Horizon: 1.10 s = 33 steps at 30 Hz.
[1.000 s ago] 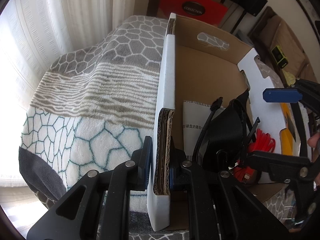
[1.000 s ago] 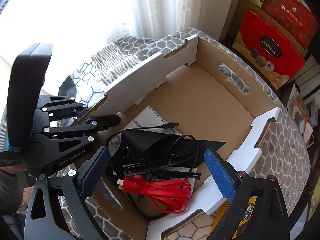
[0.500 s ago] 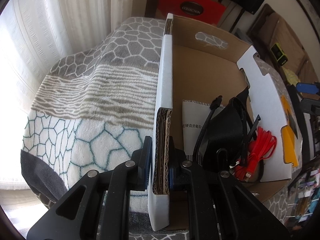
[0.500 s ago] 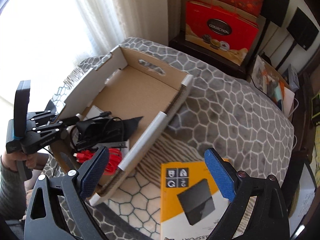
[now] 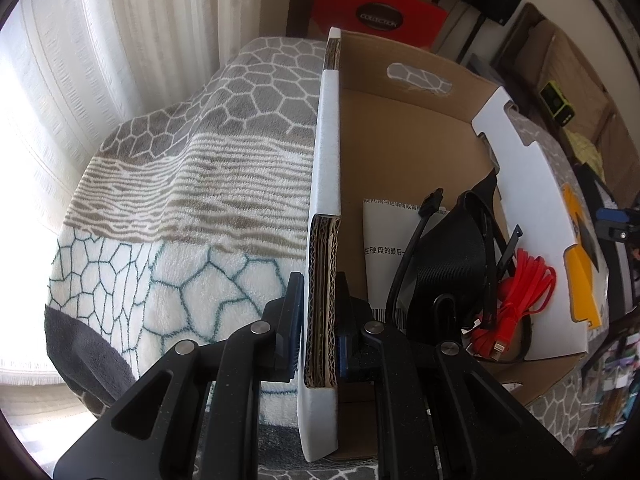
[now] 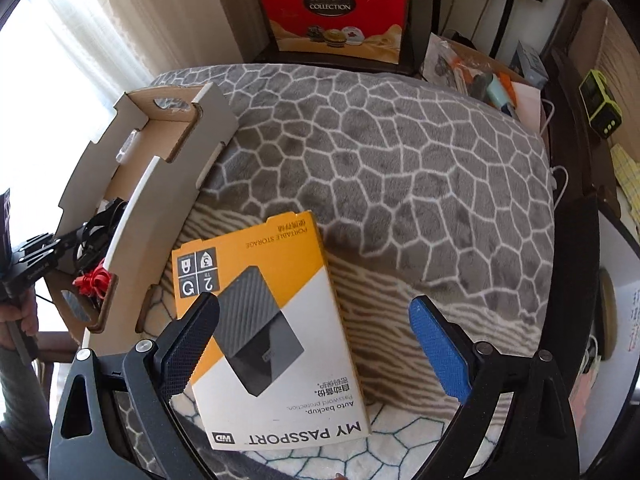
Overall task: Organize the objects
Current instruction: 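Move the right gripper to the orange MY PASSPORT box on the bed, then grasp the MY PASSPORT box edge with the right gripper and lift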
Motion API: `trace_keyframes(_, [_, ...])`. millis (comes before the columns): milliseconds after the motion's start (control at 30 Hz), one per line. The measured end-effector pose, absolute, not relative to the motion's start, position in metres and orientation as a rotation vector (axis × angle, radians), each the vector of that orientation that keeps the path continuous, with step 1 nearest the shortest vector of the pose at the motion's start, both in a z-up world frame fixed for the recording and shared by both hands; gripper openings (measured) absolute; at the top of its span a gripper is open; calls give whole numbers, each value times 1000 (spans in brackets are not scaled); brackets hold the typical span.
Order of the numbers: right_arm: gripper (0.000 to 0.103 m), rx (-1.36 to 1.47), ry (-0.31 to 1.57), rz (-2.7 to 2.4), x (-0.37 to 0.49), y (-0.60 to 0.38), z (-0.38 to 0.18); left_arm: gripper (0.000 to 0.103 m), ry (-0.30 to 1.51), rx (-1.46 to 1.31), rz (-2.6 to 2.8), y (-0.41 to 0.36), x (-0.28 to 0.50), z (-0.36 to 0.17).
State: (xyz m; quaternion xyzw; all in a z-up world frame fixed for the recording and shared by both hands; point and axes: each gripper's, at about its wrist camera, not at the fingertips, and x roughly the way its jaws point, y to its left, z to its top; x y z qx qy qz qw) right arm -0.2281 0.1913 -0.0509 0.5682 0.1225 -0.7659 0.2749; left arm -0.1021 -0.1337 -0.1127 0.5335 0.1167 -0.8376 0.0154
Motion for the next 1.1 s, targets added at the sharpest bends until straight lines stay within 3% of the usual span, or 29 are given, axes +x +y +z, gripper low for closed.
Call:
trace_keyframes(167, [97,1508,310,-2046,-216,193,-55,11,367,1661,-2607,-134,-102,-113])
trace_keyframes(267, [102,1457,374,-2065,-206,185,-54,11,370,1661,-2606,-134,-102,-113])
trace_keyframes(533, [102,1417,513,-2044,-190,170,-65,11,369,1660,-2606,-134,-102,-113])
trace_keyframes(767, [102,1497,373,-1997,-198,179,-73,11,354,1658,-2609,-133,-102,-113])
trace_keyframes(933, [103,1607,163,-2005,-204,194,-80,12,221,1635,-2618,-122,-100,-111])
trace_keyframes(1100, [100,1667,41,-1985,-200,191,-81,12,255,1637,-2622,-125,-99,-112])
